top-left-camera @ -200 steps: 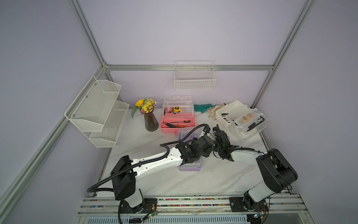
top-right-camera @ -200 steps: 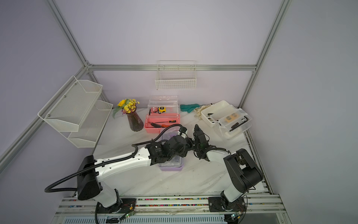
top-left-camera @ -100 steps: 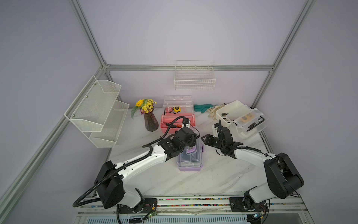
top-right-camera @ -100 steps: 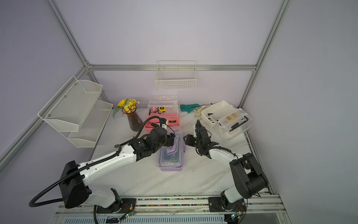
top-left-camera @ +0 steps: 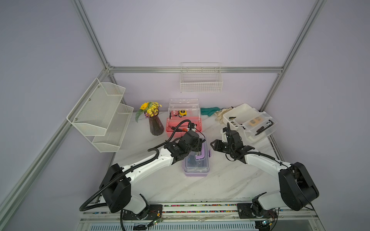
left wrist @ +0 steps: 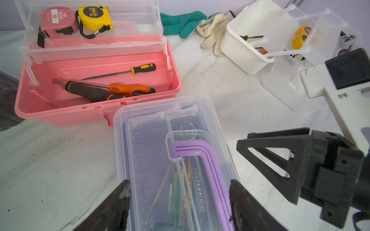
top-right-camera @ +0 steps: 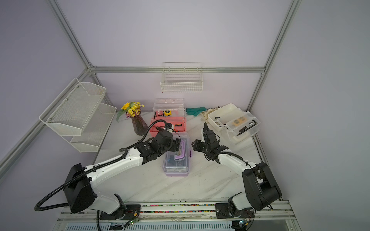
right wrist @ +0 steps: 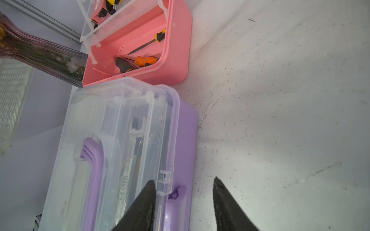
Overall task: Close toolboxes
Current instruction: Adjust the toolbox at the center of the board.
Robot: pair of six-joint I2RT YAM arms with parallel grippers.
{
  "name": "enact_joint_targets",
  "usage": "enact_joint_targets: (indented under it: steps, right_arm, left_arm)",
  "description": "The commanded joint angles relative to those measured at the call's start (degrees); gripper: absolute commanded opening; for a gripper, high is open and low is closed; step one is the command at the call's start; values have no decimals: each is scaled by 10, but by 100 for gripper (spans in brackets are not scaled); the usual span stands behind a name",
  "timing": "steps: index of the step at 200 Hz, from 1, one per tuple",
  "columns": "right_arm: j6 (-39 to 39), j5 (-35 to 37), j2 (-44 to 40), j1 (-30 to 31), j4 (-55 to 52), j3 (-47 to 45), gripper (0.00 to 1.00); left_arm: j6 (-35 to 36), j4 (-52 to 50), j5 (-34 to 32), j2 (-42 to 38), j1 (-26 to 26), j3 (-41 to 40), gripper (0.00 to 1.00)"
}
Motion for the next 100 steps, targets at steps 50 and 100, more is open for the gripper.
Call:
enact_joint_targets:
  steps: [50,100]
  right_arm:
    - [-2,3,10,-3,10,-38,44]
    - [10,-35,17,-3,35,-57,42]
  left_arm:
    - [-87,85,111,-39,81,-84,95]
    - [-87,89,135,-20,83,-85,93]
